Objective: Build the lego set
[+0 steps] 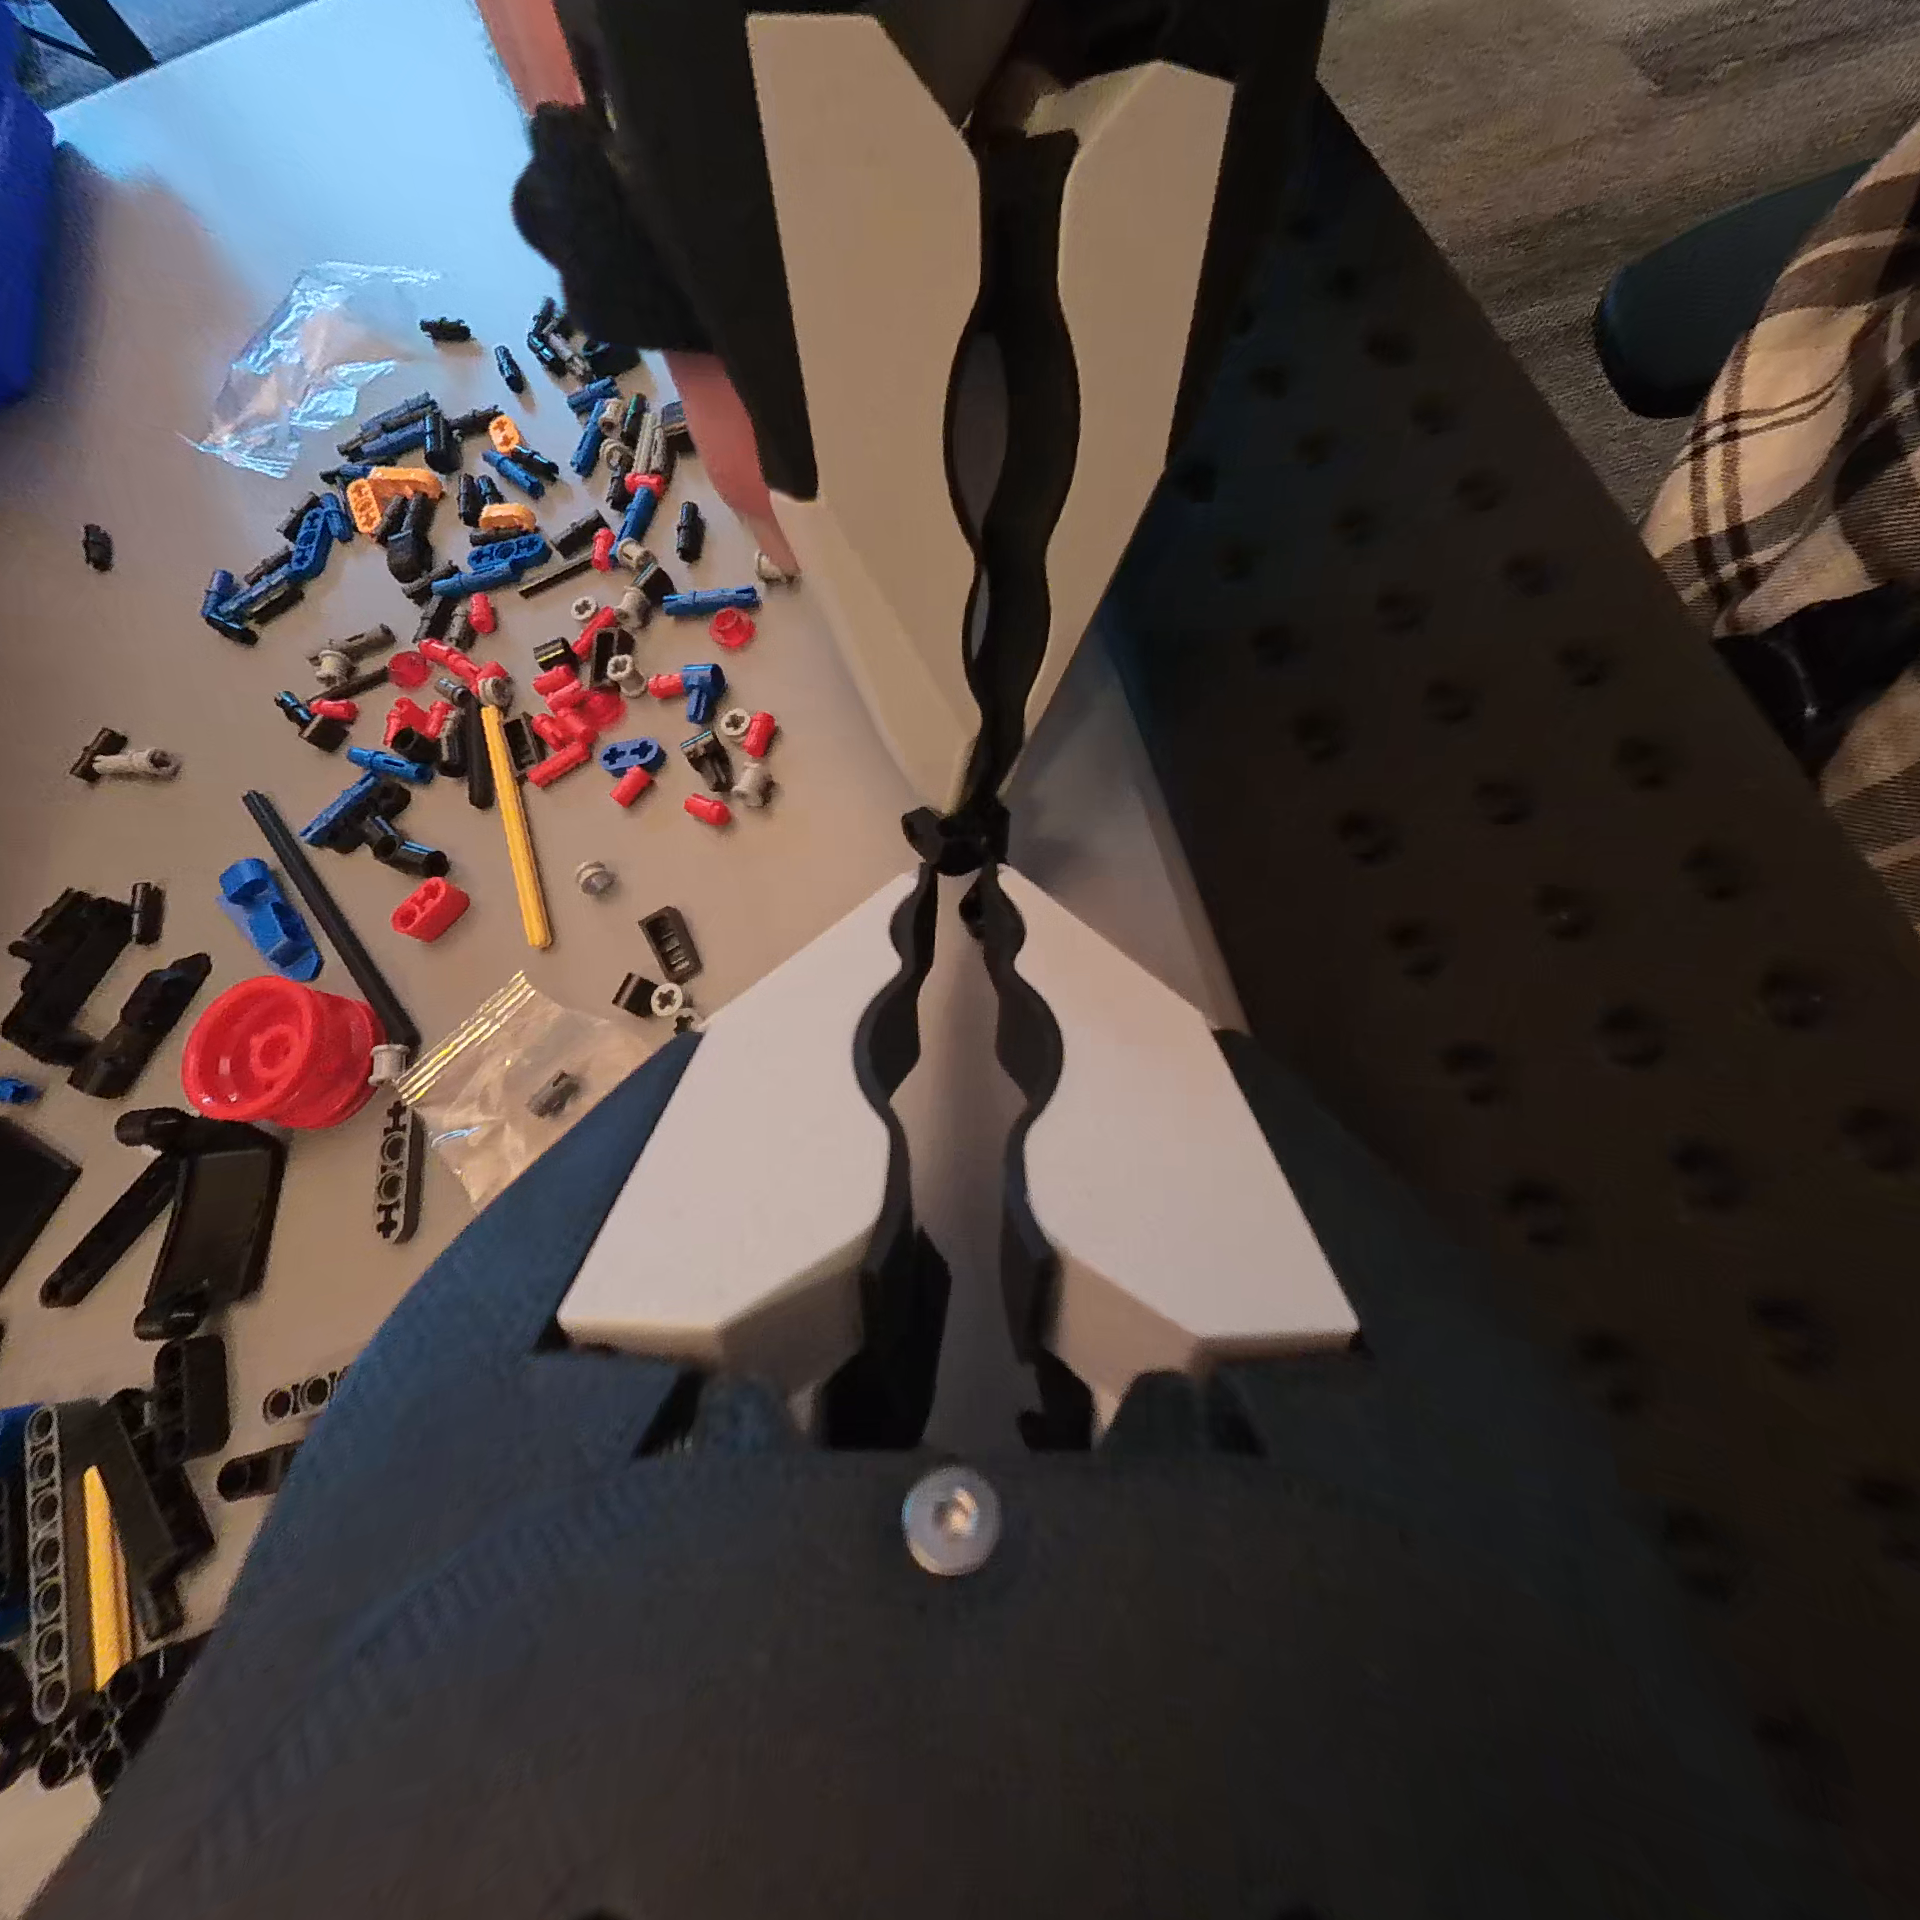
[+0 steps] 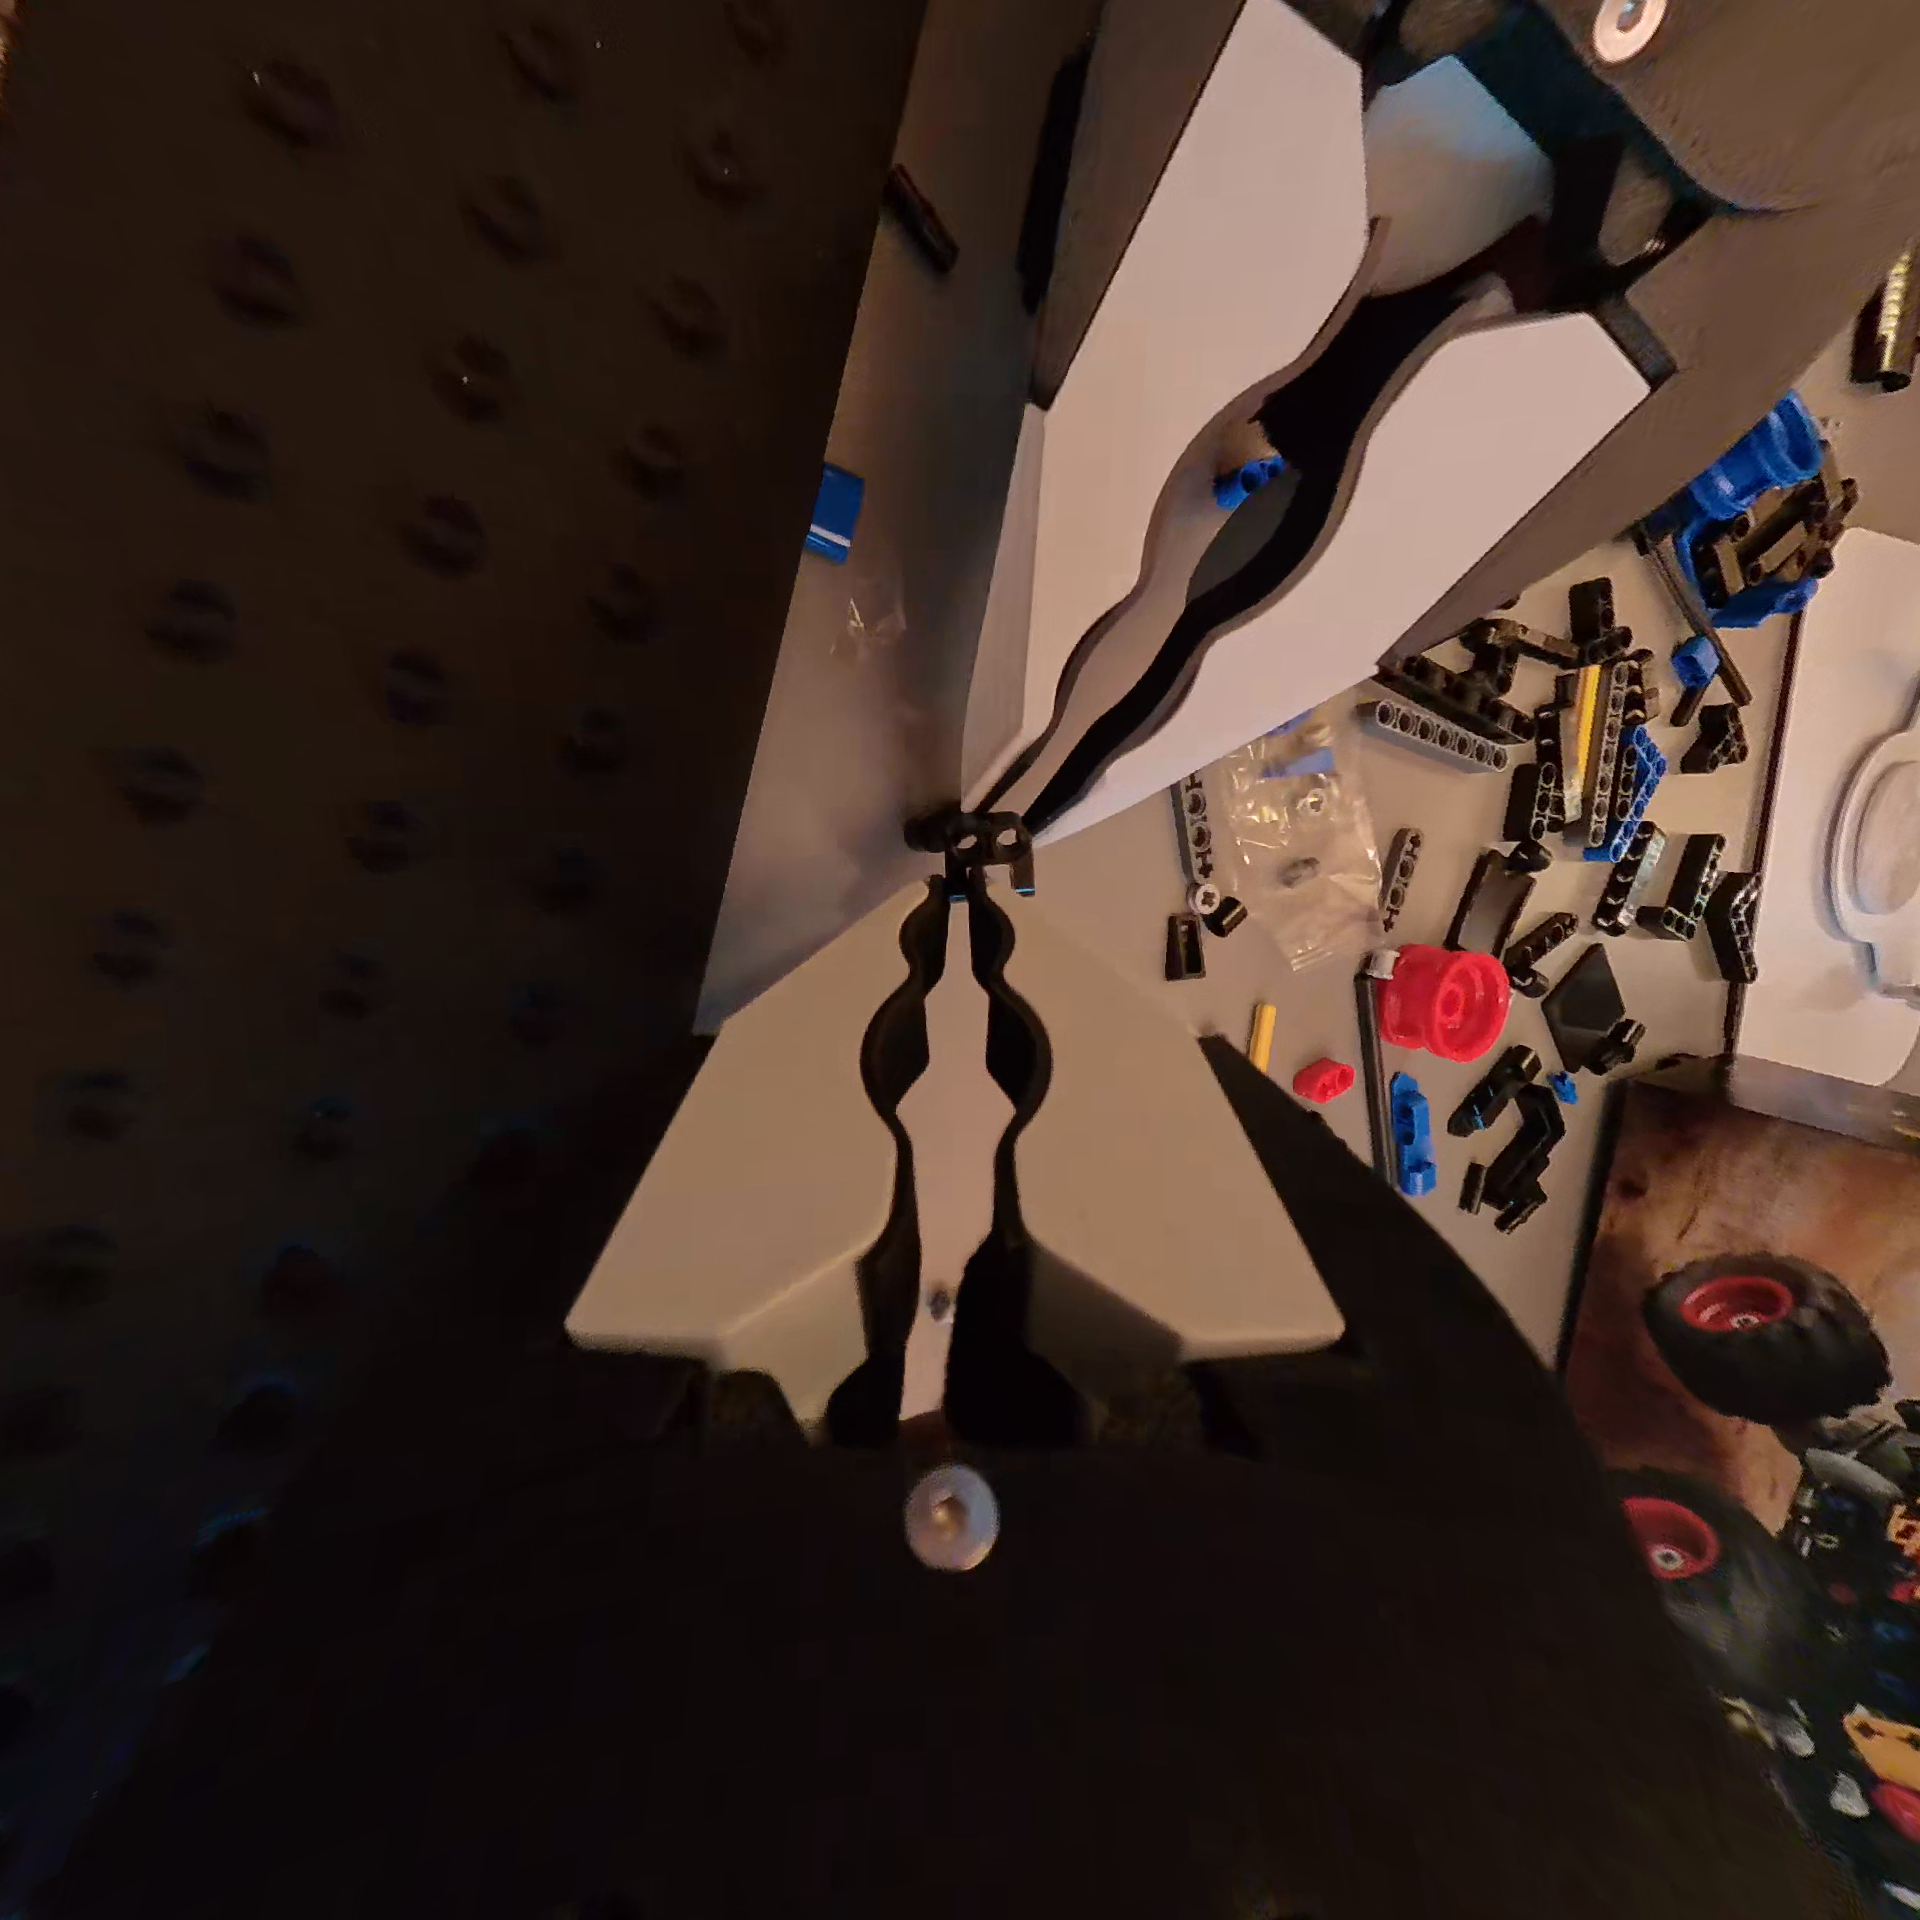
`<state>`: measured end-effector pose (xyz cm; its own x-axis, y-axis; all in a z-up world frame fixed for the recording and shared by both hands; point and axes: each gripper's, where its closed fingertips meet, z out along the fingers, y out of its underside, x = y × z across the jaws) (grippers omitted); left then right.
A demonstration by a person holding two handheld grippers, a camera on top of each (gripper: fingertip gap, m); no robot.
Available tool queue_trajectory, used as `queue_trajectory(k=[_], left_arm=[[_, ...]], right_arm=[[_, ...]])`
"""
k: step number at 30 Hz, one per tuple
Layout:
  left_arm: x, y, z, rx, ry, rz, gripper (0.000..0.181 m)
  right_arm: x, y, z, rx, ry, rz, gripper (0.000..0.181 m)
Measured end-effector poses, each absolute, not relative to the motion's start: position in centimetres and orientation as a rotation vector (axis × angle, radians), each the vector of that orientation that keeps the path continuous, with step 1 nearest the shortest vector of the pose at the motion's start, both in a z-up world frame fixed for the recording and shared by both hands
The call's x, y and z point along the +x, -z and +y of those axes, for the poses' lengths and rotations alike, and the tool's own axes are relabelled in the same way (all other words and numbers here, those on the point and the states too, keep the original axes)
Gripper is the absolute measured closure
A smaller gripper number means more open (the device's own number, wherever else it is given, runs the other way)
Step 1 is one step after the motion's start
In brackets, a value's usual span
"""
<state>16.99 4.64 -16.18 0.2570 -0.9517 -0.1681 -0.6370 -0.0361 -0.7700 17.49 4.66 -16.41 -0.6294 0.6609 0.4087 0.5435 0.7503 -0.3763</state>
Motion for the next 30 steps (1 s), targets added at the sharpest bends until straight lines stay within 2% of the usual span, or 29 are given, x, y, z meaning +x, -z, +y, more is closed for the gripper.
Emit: queue_trajectory(k=[9,15,30], left_arm=[[16.9,15.2,4.5,-1.739,0.520,1.403,0.170],[16.9,15.8,4.4,-1.727,0.472,1.439,0.176],[16.8,16.0,4.5,-1.732,0.462,1.439,0.177]], right_arm=[[17.7,16.7,4.6,-0.864,-0.231,-2.520,0.179],[17.5,16.6,4.4,-0.856,-0.219,-2.529,0.178],[17.5,16.6,4.3,-0.858,-0.270,-2.553,0.179]])
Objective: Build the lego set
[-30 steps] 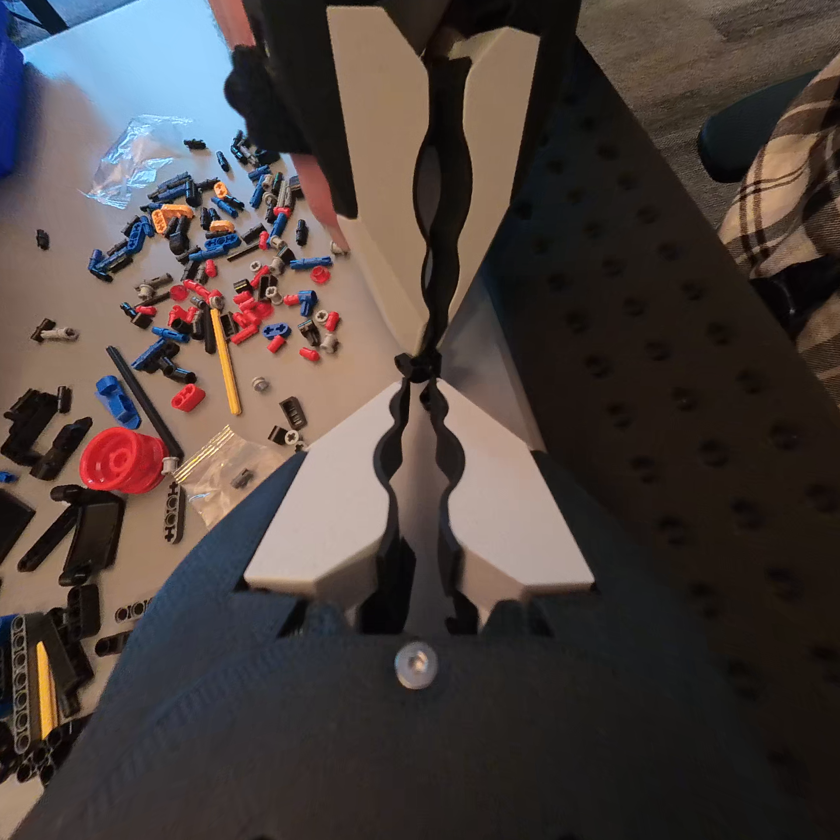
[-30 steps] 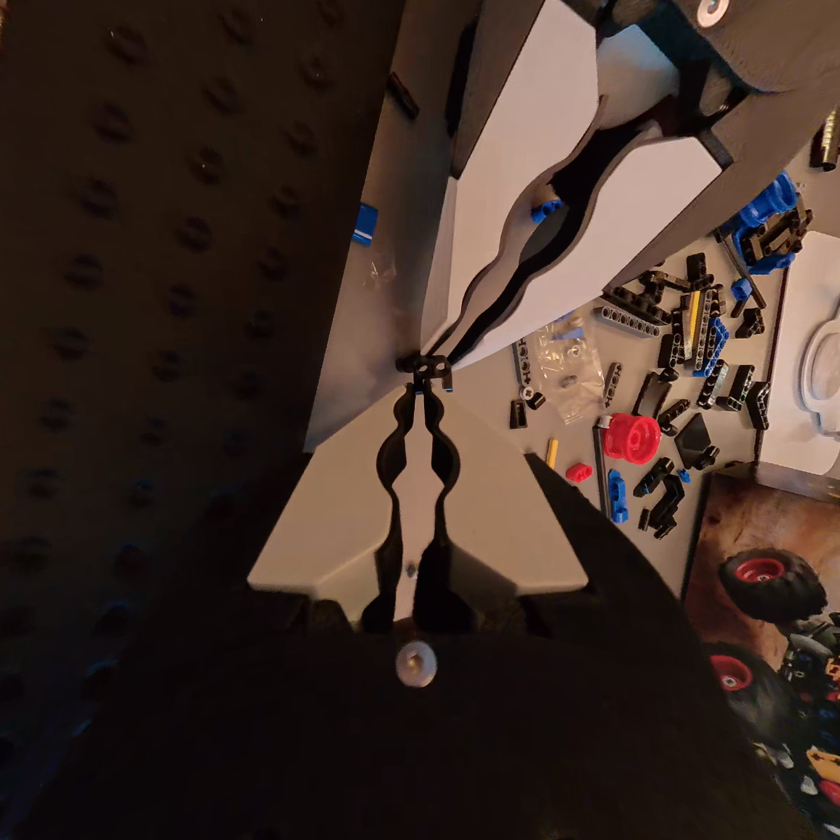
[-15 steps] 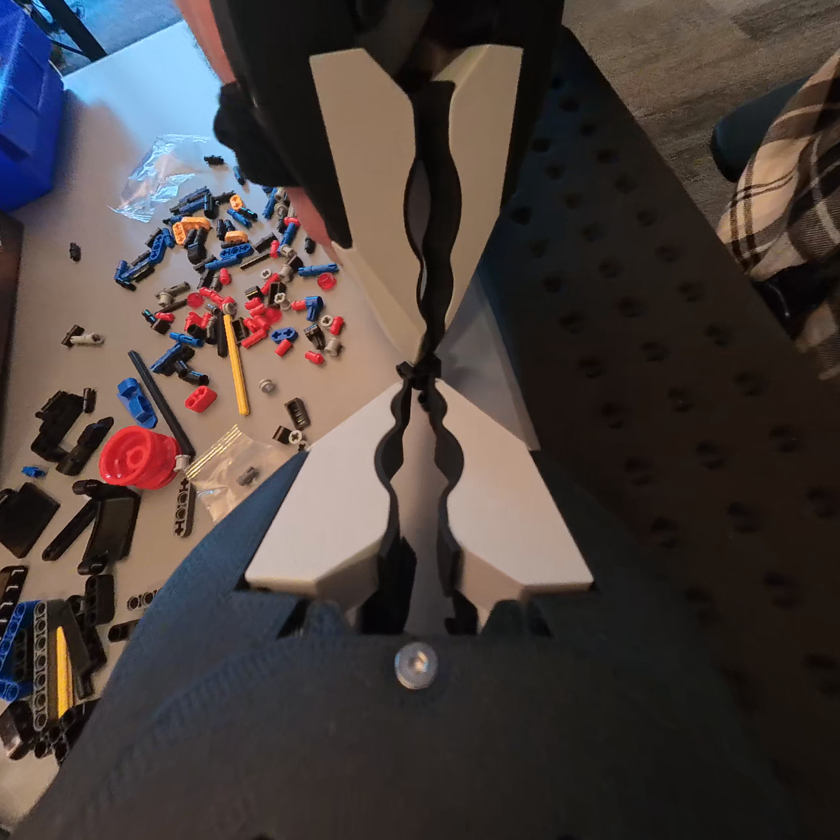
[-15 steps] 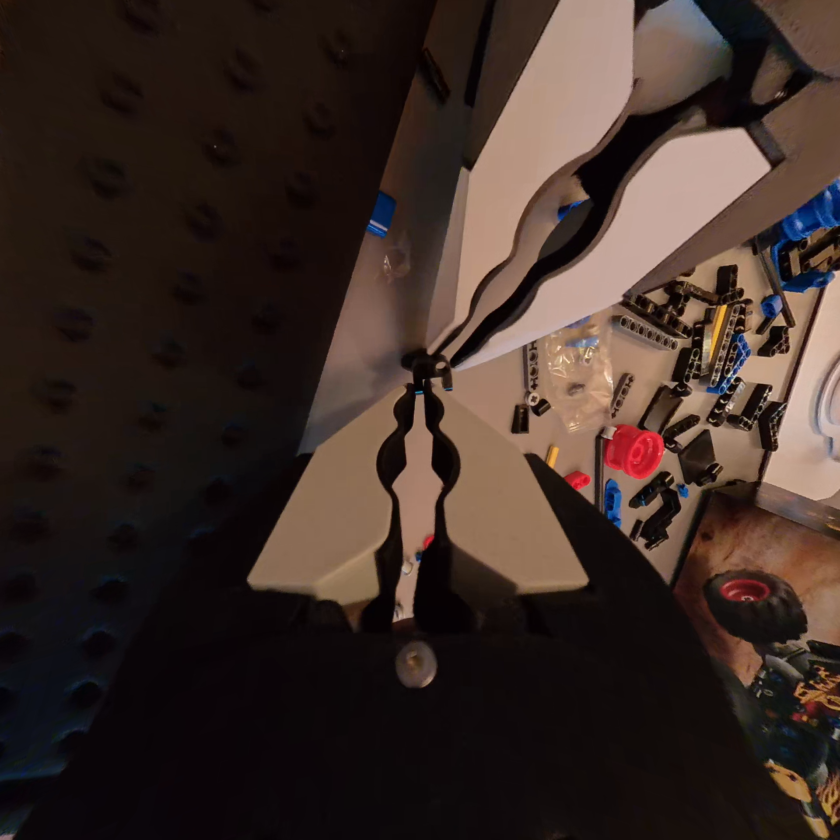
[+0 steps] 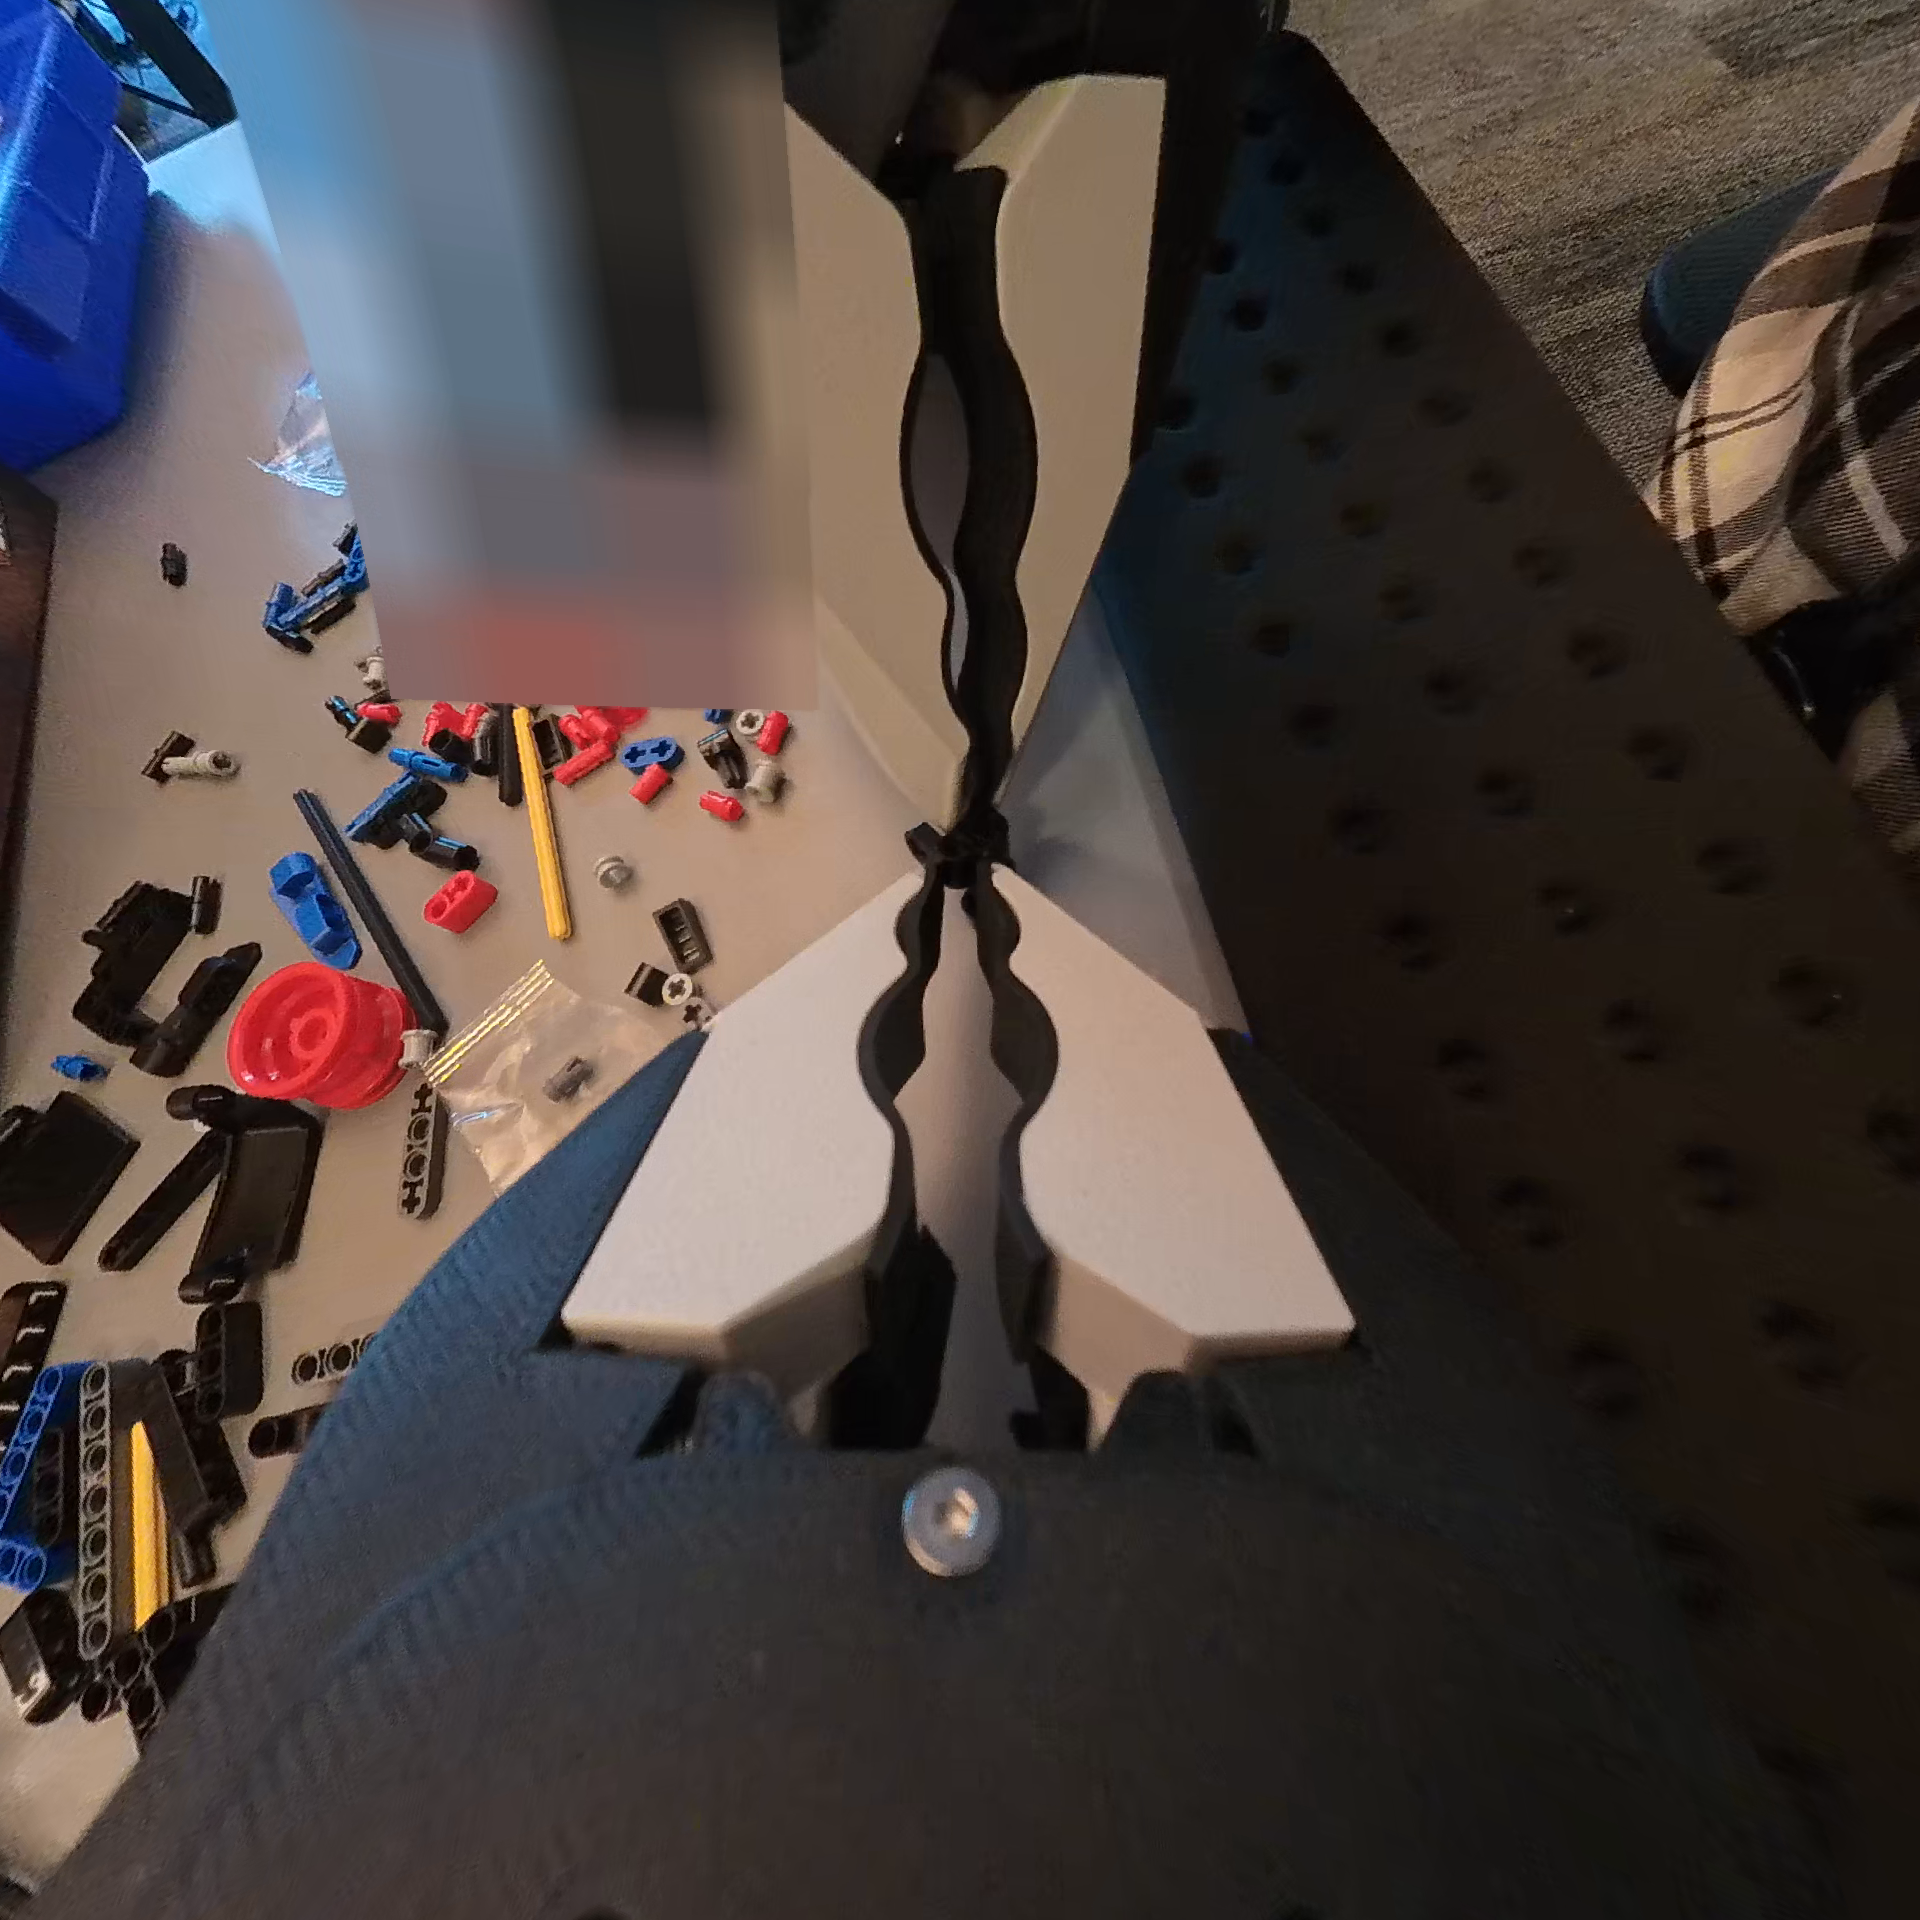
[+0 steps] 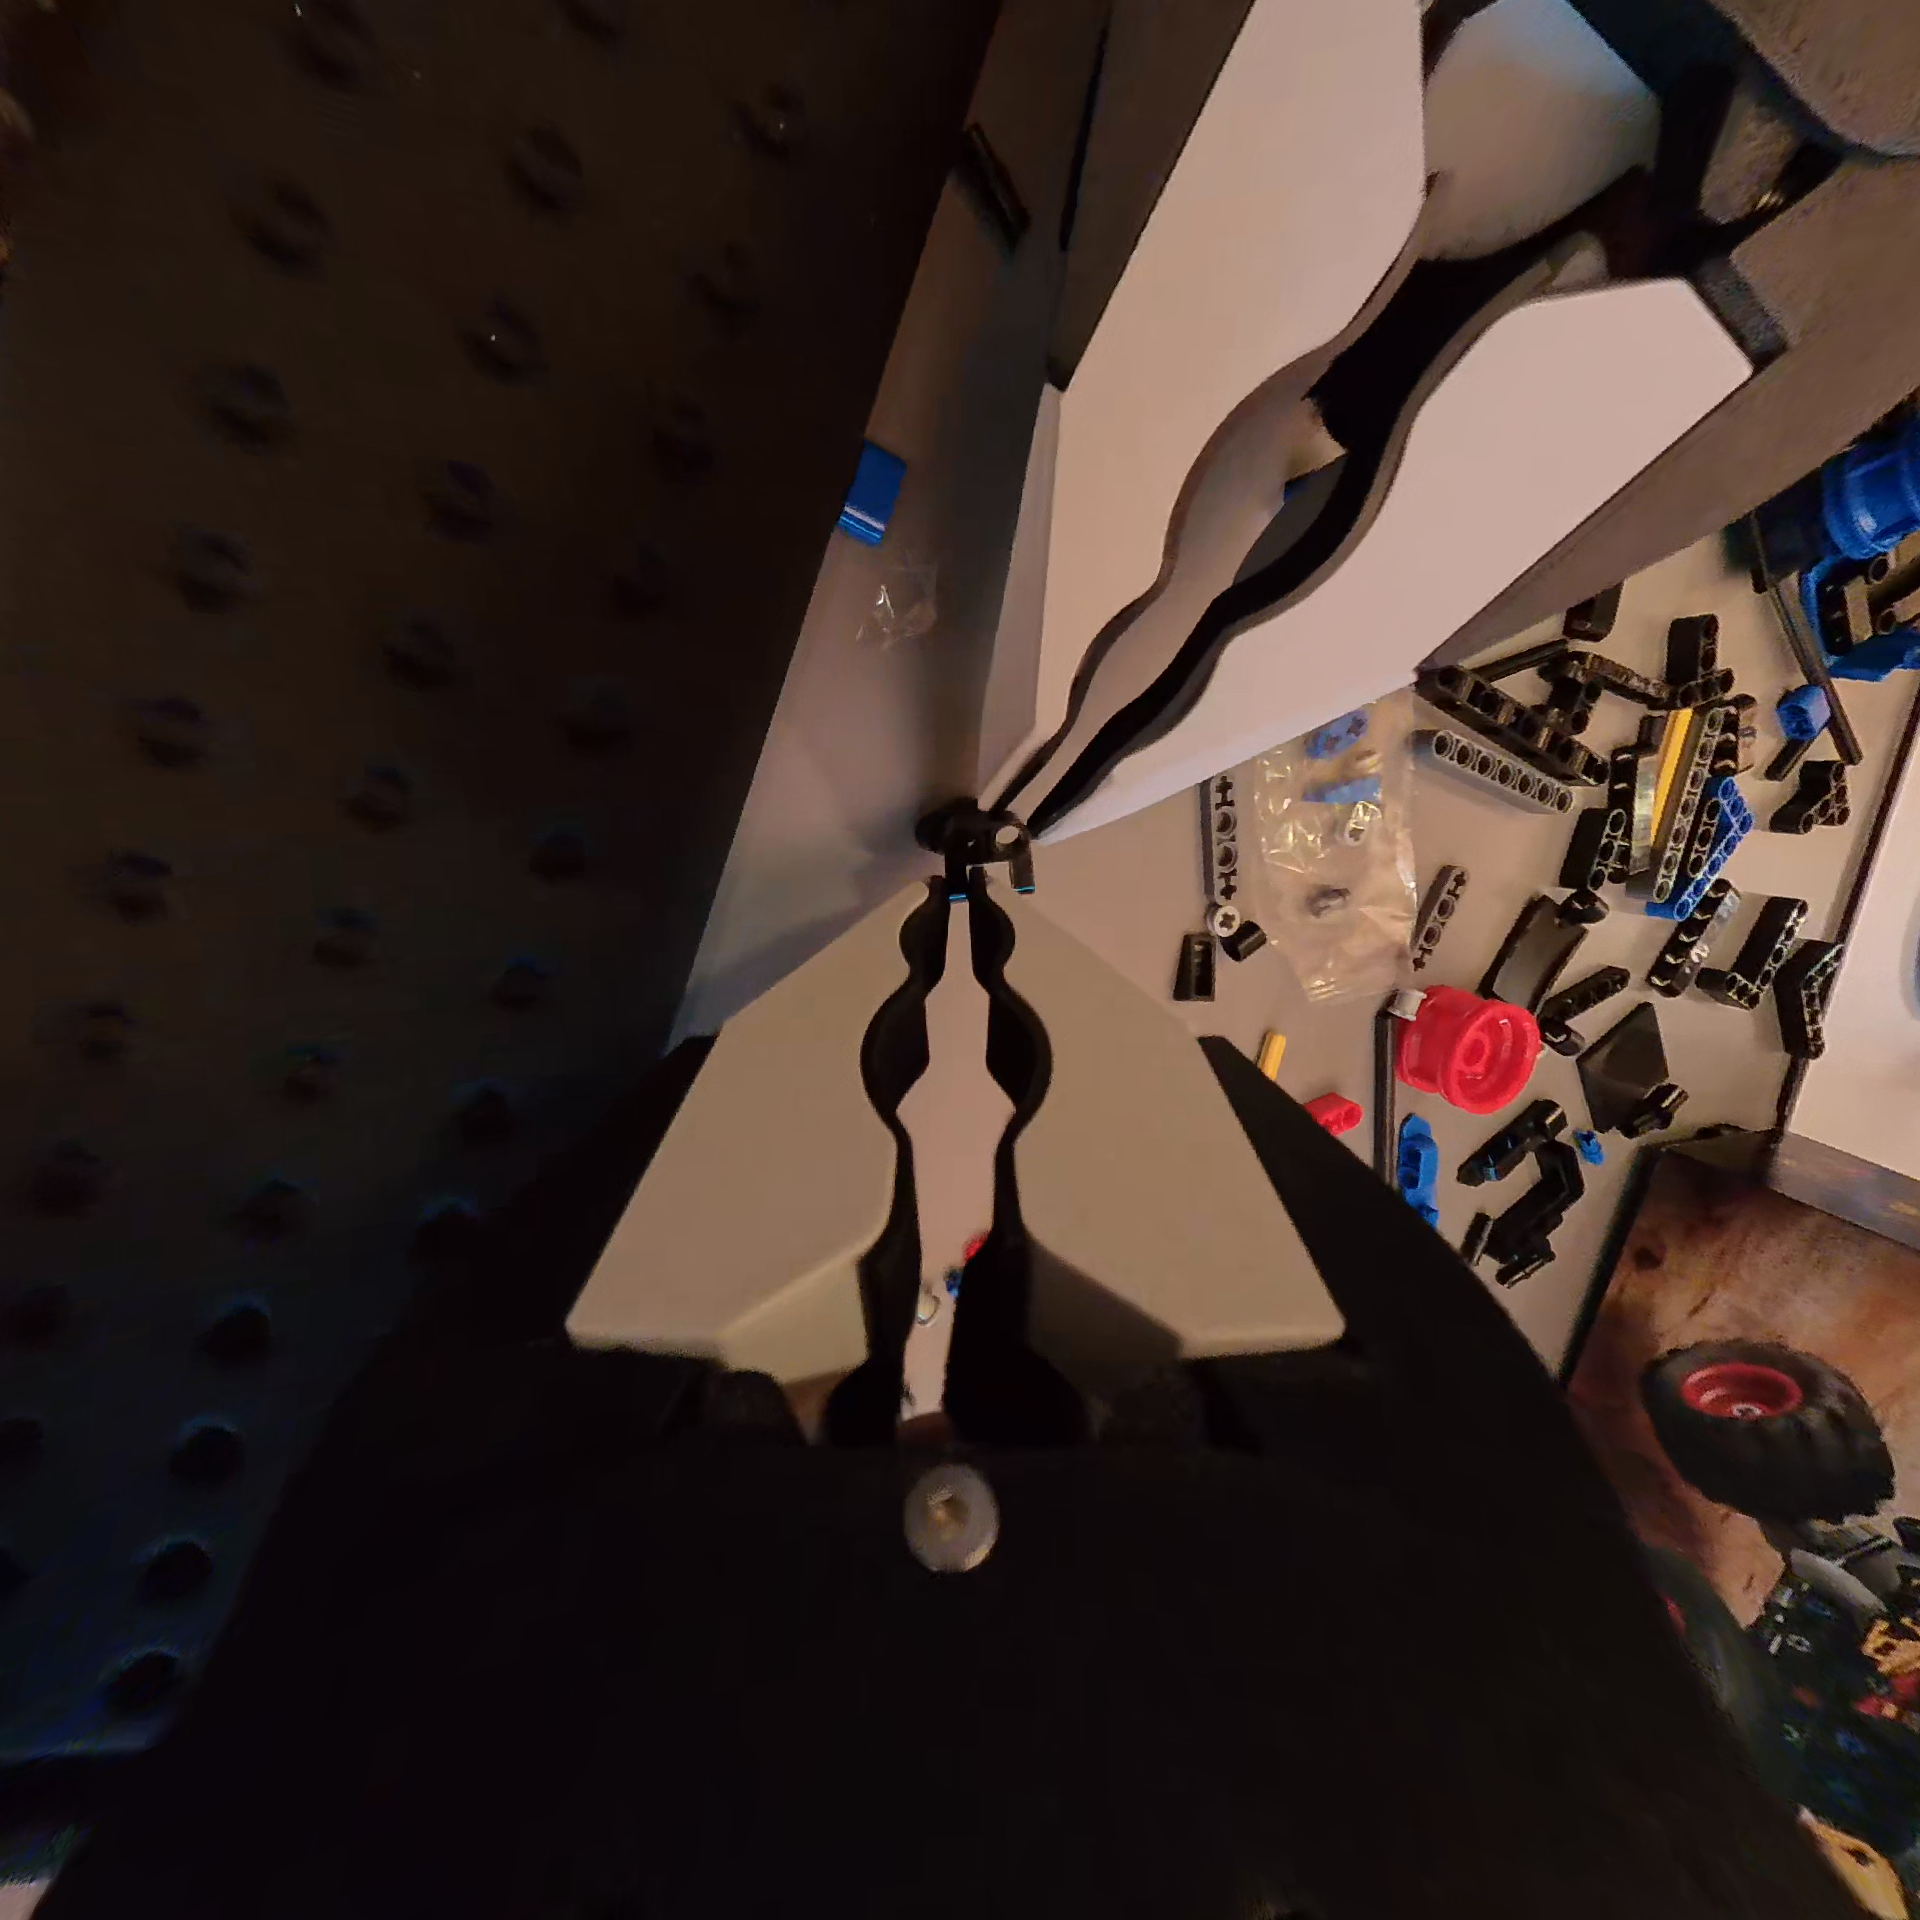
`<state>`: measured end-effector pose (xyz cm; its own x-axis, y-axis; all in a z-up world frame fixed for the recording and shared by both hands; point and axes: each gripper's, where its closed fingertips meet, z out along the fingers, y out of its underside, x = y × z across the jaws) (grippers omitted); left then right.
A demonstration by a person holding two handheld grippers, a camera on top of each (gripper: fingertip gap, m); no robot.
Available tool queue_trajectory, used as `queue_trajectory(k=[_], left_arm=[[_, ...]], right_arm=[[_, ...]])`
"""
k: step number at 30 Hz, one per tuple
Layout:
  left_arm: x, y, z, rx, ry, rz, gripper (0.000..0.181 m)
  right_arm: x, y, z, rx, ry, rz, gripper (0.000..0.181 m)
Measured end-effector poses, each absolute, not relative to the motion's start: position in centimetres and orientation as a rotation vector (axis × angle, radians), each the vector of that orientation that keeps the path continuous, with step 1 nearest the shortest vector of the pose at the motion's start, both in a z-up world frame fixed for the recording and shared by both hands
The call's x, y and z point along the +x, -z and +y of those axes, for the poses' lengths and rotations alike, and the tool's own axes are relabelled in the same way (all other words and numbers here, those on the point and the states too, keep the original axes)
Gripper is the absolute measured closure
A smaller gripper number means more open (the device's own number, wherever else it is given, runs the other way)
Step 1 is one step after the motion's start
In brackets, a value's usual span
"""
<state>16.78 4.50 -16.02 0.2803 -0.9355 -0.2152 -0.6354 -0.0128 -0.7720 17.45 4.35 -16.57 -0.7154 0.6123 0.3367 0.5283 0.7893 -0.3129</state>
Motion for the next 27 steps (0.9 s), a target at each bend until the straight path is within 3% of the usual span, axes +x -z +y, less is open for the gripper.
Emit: queue_trajectory(k=[27], left_arm=[[16.49,16.37,4.61,-1.758,0.465,1.448,0.178]], right_arm=[[17.57,16.53,4.44,-0.866,-0.314,-2.635,0.179]])
